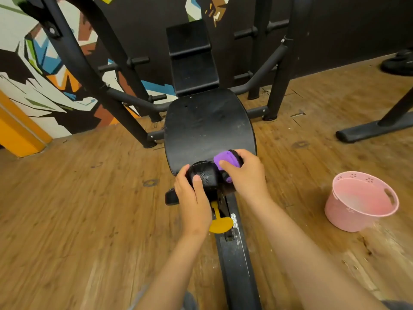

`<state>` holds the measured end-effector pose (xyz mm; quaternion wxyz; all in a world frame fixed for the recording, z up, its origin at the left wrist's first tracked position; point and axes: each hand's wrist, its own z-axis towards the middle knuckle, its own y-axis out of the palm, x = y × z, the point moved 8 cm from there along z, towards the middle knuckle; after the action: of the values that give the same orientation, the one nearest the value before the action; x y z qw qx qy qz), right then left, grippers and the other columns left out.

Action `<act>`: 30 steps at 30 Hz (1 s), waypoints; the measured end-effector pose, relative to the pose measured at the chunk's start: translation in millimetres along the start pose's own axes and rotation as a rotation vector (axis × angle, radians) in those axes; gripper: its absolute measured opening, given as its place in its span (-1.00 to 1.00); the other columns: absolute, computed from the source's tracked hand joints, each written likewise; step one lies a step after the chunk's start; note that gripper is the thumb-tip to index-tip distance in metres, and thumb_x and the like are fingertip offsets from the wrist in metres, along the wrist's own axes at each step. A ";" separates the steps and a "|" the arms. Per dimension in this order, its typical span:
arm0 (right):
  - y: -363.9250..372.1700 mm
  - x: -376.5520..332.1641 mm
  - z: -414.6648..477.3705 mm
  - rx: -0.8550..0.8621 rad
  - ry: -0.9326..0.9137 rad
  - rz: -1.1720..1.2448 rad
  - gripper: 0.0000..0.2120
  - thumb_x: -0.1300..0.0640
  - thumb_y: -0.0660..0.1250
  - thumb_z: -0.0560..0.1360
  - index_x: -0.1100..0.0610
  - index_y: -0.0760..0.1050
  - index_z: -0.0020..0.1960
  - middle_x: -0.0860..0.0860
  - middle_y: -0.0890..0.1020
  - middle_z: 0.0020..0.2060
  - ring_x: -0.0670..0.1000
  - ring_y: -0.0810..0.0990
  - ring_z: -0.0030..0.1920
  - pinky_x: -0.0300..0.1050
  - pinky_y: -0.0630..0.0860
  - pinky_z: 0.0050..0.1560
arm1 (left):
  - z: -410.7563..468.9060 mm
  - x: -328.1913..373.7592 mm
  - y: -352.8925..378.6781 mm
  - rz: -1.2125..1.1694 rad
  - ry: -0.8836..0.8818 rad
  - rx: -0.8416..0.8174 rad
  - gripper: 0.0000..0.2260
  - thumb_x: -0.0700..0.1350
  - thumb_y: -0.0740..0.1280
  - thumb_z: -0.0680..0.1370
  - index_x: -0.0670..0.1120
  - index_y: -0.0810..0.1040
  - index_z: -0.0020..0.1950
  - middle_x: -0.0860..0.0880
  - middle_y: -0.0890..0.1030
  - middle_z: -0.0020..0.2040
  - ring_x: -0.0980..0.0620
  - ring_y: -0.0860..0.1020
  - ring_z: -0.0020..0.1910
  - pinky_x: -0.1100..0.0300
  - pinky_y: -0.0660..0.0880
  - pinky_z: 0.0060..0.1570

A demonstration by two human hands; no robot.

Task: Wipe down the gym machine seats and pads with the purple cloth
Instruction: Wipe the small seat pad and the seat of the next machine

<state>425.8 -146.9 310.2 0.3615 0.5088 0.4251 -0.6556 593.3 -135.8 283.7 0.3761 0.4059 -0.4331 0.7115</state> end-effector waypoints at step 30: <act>64.8 -40.3 44.7 -0.698 -0.218 -0.202 -0.80 0.14 0.41 0.46 0.03 0.57 0.08 -0.18 0.60 -0.06 -0.16 0.52 0.00 -0.35 0.42 -0.01 | 1.0 -8.0 5.6 -0.336 -0.517 0.418 -0.87 -0.22 0.11 0.66 -0.10 0.44 0.05 0.04 0.53 -0.05 0.30 0.53 -0.16 0.45 0.43 -0.21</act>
<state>477.3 -211.0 342.6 0.4899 0.2378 0.6298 -0.5539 591.6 -140.1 275.0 0.2750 0.7055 -0.2866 0.5870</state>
